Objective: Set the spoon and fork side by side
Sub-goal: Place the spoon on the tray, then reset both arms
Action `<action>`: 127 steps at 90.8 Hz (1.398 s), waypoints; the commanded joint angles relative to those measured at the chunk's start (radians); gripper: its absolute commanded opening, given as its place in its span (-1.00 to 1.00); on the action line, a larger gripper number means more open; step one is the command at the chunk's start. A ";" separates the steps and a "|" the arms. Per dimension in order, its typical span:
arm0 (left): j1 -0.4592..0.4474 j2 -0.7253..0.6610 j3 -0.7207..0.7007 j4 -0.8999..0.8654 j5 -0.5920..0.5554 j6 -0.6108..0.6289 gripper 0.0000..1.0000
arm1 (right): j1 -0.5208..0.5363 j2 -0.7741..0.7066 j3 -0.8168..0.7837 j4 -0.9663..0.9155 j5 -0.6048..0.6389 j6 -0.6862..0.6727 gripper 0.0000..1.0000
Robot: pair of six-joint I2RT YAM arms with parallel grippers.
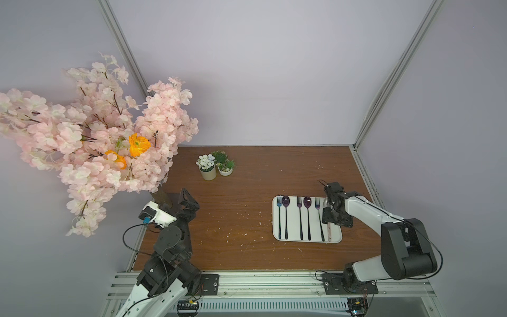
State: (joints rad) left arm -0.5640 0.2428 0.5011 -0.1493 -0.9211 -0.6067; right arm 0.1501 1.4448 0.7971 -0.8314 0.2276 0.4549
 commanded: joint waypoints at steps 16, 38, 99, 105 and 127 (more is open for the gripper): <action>0.010 -0.002 -0.013 -0.003 -0.016 -0.009 1.00 | -0.004 0.000 0.001 -0.017 0.027 0.006 0.53; 0.010 -0.004 -0.016 -0.006 -0.014 -0.015 1.00 | -0.004 -0.017 0.000 -0.013 0.026 0.006 0.51; 0.010 0.394 0.006 0.170 0.072 0.155 1.00 | -0.018 -0.366 -0.061 0.706 -0.008 -0.276 0.98; 0.010 0.496 0.025 0.224 0.025 0.218 0.99 | -0.027 -0.388 -0.143 0.930 -0.061 -0.365 0.98; 0.110 0.749 -0.117 0.665 0.092 0.509 0.99 | -0.075 -0.325 -0.408 1.593 -0.219 -0.539 0.98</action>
State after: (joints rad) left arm -0.5240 0.9337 0.4458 0.2790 -0.8753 -0.2604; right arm 0.0906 1.0790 0.4549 0.3645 0.0933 0.0315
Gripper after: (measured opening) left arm 0.997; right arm 0.990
